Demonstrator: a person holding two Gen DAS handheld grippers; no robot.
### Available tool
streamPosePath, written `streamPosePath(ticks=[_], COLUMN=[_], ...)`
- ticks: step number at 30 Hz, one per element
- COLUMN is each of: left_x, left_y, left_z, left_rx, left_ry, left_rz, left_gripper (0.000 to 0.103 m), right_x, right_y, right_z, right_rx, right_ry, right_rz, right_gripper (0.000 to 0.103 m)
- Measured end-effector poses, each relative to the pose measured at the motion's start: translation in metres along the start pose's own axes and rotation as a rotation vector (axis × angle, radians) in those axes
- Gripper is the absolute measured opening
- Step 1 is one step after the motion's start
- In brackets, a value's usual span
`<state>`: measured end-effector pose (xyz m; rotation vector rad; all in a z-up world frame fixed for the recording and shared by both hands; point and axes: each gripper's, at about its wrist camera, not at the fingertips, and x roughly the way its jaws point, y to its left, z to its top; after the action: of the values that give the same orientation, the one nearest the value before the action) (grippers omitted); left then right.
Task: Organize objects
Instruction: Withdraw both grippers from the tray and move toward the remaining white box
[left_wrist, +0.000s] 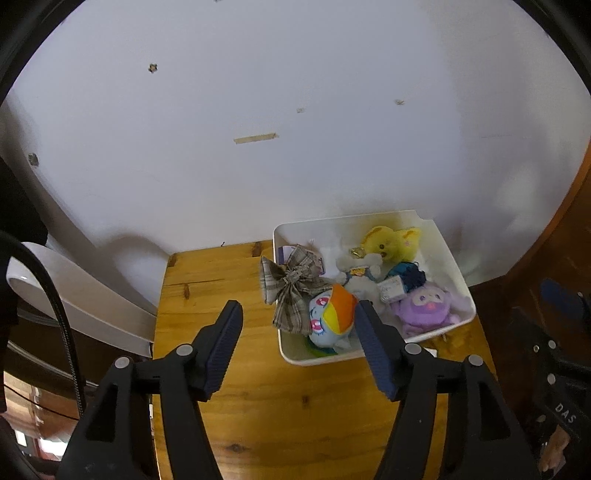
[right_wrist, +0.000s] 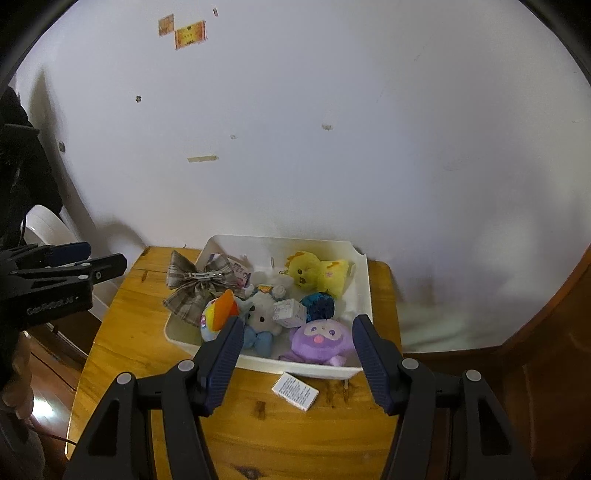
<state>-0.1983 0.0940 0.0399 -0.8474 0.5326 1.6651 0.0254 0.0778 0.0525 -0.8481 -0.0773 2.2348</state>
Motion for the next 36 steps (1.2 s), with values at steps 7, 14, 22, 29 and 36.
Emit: streamPosePath(ticks=[7, 14, 22, 29, 36], left_x=[-0.035, -0.064, -0.082, -0.092, -0.076], left_y=[0.0, 0.0, -0.001, 0.008, 0.013], left_z=[-0.02, -0.051, -0.096, -0.14, -0.179], left_rx=[0.025, 0.035, -0.004, -0.088, -0.171], left_ry=[-0.007, -0.014, -0.003, -0.064, -0.084], left_rz=[-0.016, -0.032, -0.058, -0.076, -0.033], left_gripper=[0.067, 0.067, 0.067, 0.073, 0.075], right_x=[-0.033, -0.052, -0.046, -0.021, 0.032], right_y=[0.0, -0.004, -0.011, -0.012, -0.016], right_z=[-0.015, -0.035, -0.066, -0.092, -0.116], right_rx=[-0.002, -0.009, -0.003, -0.046, -0.077], right_ry=[-0.042, -0.051, -0.041, -0.05, -0.02], right_rz=[0.01, 0.026, 0.027, 0.053, 0.111], right_gripper=[0.069, 0.069, 0.075, 0.075, 0.075])
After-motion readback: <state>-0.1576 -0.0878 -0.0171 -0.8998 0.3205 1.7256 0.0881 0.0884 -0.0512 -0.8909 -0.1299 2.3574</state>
